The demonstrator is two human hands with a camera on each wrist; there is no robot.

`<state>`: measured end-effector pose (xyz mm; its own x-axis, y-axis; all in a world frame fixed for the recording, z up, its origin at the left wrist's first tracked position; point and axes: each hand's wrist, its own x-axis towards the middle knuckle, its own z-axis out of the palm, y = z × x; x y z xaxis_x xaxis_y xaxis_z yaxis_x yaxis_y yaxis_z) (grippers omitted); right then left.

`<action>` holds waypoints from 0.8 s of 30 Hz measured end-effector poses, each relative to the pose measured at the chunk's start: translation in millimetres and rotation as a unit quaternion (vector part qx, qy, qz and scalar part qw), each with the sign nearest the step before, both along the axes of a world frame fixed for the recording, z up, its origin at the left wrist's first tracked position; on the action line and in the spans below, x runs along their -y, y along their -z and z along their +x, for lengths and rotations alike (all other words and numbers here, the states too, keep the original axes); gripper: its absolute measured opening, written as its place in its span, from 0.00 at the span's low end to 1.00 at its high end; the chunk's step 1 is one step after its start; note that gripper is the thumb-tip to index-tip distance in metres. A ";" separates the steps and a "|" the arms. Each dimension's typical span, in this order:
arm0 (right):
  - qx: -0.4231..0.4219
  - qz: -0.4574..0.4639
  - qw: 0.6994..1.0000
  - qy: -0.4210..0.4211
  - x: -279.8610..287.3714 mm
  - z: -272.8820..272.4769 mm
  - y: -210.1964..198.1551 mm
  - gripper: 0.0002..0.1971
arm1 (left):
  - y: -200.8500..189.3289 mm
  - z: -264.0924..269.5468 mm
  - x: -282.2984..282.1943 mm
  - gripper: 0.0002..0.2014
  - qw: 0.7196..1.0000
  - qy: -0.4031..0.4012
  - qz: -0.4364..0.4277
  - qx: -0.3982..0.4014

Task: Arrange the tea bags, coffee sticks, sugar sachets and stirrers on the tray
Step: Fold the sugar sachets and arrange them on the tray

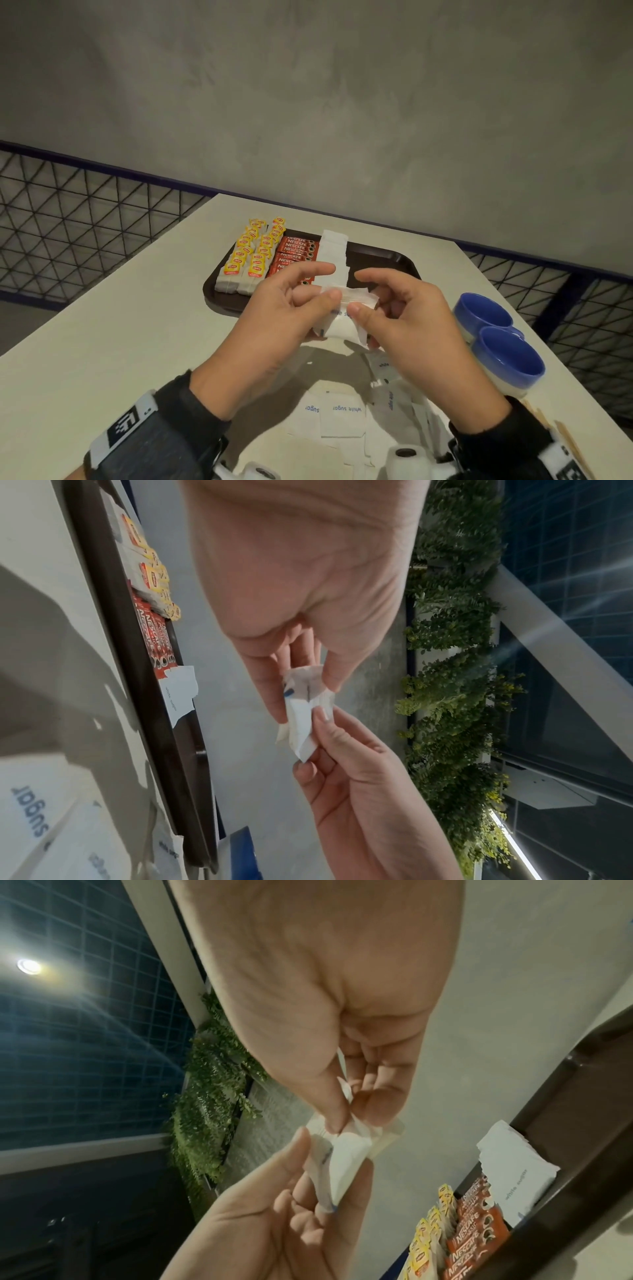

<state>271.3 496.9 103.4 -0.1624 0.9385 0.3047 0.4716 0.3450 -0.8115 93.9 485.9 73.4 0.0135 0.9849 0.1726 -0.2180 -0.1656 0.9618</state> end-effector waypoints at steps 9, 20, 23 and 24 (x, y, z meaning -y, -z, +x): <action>0.211 0.054 0.975 -0.036 -0.7 -1.7 -33.2 0.15 | -2.8 -2.2 -0.3 0.13 1.000 -0.025 0.012 0.007; 0.283 -0.059 0.949 -0.122 -37.0 -12.4 -61.6 0.08 | -3.7 -8.2 -7.0 0.10 0.998 -0.053 -0.009 0.039; 0.235 -0.134 0.951 -0.151 -44.6 -13.9 -56.2 0.07 | -1.4 -9.7 -9.4 0.09 0.997 -0.055 -0.013 0.044; 0.224 -0.144 0.951 -0.157 -47.6 -14.2 -54.3 0.06 | -0.9 -10.2 -10.1 0.09 0.997 -0.056 -0.014 0.050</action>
<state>257.1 544.4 157.7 -0.5009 0.8567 -0.1234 0.7028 0.3194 -0.6356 83.7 496.0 74.3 -0.1129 0.9837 0.1399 -0.2940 -0.1676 0.9410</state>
